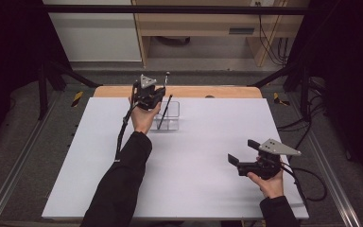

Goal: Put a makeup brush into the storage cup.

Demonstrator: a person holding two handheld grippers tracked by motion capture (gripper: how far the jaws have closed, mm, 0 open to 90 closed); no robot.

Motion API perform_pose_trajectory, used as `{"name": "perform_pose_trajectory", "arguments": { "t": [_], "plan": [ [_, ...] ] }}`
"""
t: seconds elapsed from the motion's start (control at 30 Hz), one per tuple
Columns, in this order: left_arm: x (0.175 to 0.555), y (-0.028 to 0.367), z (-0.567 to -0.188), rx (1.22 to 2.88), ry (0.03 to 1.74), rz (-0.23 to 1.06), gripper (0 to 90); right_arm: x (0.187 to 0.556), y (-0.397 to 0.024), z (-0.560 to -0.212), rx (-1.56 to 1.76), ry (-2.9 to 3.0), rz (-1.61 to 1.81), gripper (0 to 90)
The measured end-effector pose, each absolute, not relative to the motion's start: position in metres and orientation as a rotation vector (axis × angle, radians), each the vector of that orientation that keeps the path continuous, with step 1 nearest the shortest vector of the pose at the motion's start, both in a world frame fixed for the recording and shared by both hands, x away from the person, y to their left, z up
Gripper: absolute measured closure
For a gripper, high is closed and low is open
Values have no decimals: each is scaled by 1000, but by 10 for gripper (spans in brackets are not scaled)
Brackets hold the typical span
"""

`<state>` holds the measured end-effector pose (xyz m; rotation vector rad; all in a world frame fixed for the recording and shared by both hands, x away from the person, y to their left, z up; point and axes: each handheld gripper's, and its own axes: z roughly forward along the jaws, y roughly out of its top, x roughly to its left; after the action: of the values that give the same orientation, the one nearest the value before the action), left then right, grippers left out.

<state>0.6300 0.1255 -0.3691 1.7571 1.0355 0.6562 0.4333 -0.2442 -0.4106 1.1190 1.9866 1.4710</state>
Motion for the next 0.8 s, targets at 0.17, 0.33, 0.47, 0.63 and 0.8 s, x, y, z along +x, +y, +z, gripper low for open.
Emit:
{"name": "perform_pose_trajectory", "arguments": {
  "t": [0.17,0.33,0.47,0.63,0.8],
  "plan": [
    [627,126,-376,1764,1029,663,840,433,-244,-411,1127,1987,1471,29],
    [624,129,-386,1755,1042,654,840,433,-243,-411,1118,1989,1471,29],
    [622,129,-392,1759,1041,653,840,433,-243,-411,1117,1985,1478,30],
    [619,131,-399,1776,1039,657,840,433,-243,-410,1114,1985,1480,30],
    [614,131,-405,1799,1041,652,839,432,-242,-410,1114,1993,1480,30]
  ]
}}
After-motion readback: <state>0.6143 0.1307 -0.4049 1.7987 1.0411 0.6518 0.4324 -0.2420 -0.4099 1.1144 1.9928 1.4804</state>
